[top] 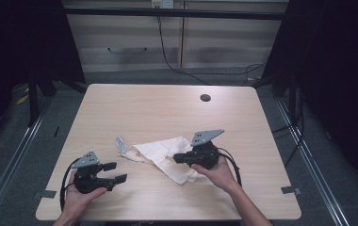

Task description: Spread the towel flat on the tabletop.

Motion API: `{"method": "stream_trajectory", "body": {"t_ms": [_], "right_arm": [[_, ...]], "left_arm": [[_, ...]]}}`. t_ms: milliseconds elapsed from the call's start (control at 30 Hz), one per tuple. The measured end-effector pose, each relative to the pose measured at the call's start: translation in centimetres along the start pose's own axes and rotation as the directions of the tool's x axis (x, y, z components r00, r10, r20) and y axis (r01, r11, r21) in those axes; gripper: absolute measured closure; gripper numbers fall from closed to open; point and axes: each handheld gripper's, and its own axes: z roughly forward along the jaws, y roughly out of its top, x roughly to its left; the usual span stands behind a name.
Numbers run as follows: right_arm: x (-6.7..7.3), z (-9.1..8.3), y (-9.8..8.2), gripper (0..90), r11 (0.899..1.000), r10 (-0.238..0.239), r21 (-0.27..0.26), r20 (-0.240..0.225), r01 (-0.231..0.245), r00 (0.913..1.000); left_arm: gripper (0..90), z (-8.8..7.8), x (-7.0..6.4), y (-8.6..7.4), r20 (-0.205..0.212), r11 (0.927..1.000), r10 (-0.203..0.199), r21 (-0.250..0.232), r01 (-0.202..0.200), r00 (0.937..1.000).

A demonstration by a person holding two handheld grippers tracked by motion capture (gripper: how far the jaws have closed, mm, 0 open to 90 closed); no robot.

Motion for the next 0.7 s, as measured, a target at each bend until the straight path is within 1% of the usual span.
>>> {"method": "stream_trajectory", "body": {"t_ms": [33, 67, 133, 167, 233, 300, 333, 367, 400, 433, 467, 500, 533, 567, 600, 633, 667, 700], "right_arm": [[0.0, 0.0, 0.0, 87.1, 1.0, 0.0, 0.0, 0.0, 0.0, 1.0], [-0.1, -1.0, 1.0, 87.1, 0.999, -0.004, -0.034, 0.013, 0.004, 0.9999], [-0.1, -2.1, 1.9, 87.1, 0.998, -0.011, -0.057, 0.03, 0.013, 0.9995], [-0.1, -2.1, 1.9, 87.1, 0.998, -0.011, -0.057, 0.03, 0.013, 0.9995], [-0.1, -3.0, 2.7, 87.1, 0.997, -0.016, -0.08, 0.045, 0.02, 0.9989], [-0.3, -3.9, 3.2, 87.1, 0.995, -0.013, -0.101, 0.066, 0.02, 0.9977], [-0.6, -4.7, 3.2, 87.1, 0.993, -0.004, -0.118, 0.086, 0.014, 0.9963], [-0.6, -4.7, 3.2, 87.1, 0.993, -0.004, -0.118, 0.086, 0.014, 0.9963], [-0.9, -5.1, 3.1, 87.1, 0.992, 0.003, -0.122, 0.099, 0.009, 0.9951], [-1.2, -5.5, 2.9, 87.1, 0.992, 0.014, -0.128, 0.108, -0.001, 0.994], [-1.8, -6.3, 2.4, 87.1, 0.99, 0.035, -0.138, 0.133, -0.017, 0.9905], [-1.8, -6.3, 2.4, 87.1, 0.99, 0.035, -0.138, 0.133, -0.017, 0.9905], [-2.4, -7.5, 1.7, 87.1, 0.987, 0.054, -0.158, 0.166, -0.027, 0.9847], [-2.4, -7.5, 1.7, 87.1, 0.987, 0.054, -0.158, 0.166, -0.027, 0.9847], [-2.6, -7.9, 1.5, 87.1, 0.987, 0.058, -0.161, 0.175, -0.03, 0.9828], [-2.8, -8.4, 1.2, 87.1, 0.986, 0.067, -0.163, 0.192, -0.035, 0.9792], [-3.3, -9.5, 0.4, 87.1, 0.982, 0.092, -0.179, 0.211, -0.054, 0.973], [-3.3, -9.5, 0.4, 87.1, 0.982, 0.092, -0.179, 0.211, -0.054, 0.973]], "left_arm": [[28.4, 0.1, -0.1, 0.0, -0.003, 1.0, -0.002, 0.001, 0.002, 1.0], [28.4, 0.1, -0.1, 0.0, -0.002, 1.0, -0.001, 0.001, 0.001, 1.0], [28.4, 0.0, -0.1, 0.0, -0.002, 1.0, 0.0, -0.001, 0.0, 1.0], [28.4, 0.0, -0.1, 0.0, -0.002, 1.0, 0.0, -0.001, 0.0, 1.0], [28.5, 0.0, 0.0, 0.0, 0.005, 1.0, -0.002, -0.005, 0.002, 1.0], [28.7, 0.0, 0.0, 0.0, 0.009, 1.0, -0.005, -0.005, 0.006, 0.9999], [28.8, 0.0, 0.0, 0.0, 0.012, 1.0, -0.009, -0.003, 0.009, 0.9999], [28.8, 0.0, 0.0, 0.0, 0.011, 1.0, -0.01, -0.002, 0.01, 0.9999], [28.7, 0.0, 0.0, 0.0, 0.012, 0.9999, -0.012, -0.002, 0.012, 0.9999], [28.6, 0.1, 0.0, 0.0, 0.026, 0.9997, -0.025, -0.001, 0.026, 0.9993], [28.4, 0.2, -0.1, 0.0, 0.042, 0.9997, -0.023, 0.007, 0.023, 0.9989], [28.4, 0.2, -0.1, 0.0, 0.042, 0.9997, -0.023, 0.007, 0.023, 0.9989], [28.4, 0.3, -0.2, 0.0, 0.034, 0.9998, -0.017, 0.009, 0.016, 0.9993], [28.4, 0.2, -0.3, 0.0, 0.03, 0.9999, -0.01, 0.006, 0.01, 0.9995], [28.7, 0.2, -0.4, 0.0, 0.012, 1.0, -0.002, -0.005, 0.002, 0.9999], [30.8, 0.1, -0.5, 0.1, 0.009, 0.9999, 0.001, -0.014, -0.001, 1.0], [38.9, 0.1, -0.5, 0.1, 0.017, 0.9997, -0.001, -0.023, 0.001, 0.9998], [38.9, 0.0, -0.4, 0.1, 0.034, 0.9997, -0.007, -0.025, 0.008, 0.9994]]}}
